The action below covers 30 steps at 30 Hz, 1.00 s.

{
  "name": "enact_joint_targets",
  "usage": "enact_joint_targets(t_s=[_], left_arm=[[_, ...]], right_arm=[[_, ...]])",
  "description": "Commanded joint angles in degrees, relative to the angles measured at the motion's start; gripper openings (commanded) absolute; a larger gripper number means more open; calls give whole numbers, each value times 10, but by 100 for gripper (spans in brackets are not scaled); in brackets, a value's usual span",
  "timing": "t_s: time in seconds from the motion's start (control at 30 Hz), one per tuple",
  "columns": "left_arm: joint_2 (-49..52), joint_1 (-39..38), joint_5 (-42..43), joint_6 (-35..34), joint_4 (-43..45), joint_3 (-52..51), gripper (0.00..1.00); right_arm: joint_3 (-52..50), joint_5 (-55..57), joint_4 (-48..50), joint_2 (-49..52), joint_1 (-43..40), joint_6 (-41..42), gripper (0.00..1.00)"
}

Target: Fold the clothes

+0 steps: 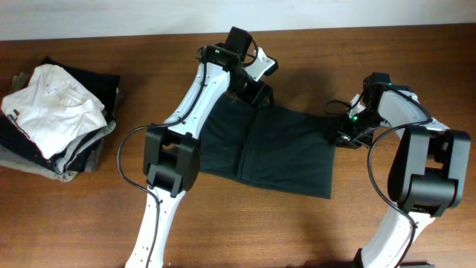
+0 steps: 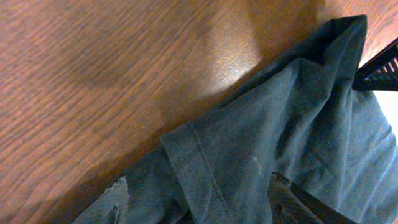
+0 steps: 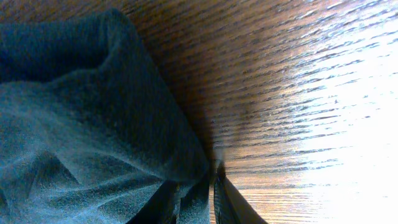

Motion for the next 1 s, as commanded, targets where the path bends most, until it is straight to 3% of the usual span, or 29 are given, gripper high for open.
enact_joint_targets(t_s=[0.0,0.27,0.33,0.43,0.5,0.77,0.87,0.97], left_arm=[[22,-8,-3,-7,-3,-2,71],[45,-12,54,-8,-3,-2,59],[45,-12,52,-8,-7,-2,47],[45,-11,52,-8,-7,0,18],[45,-8,49,-8,-8,0,9],[45,30,26,-8,-60,64,2],[45,41,17,-8,-75,80,2],[45,42,17,-8,-83,78,4]], right_arm=[[-4,7,-2,8,-4,-4,23],[-4,7,-3,8,-4,-4,23],[-4,7,-4,8,-4,-4,23],[-4,7,-4,8,-4,-4,23],[-4,7,-3,8,-4,-4,23],[-4,7,-4,8,-4,-4,24],[-4,6,-6,8,-4,-5,40],[-3,-50,-7,0,-8,-68,45]])
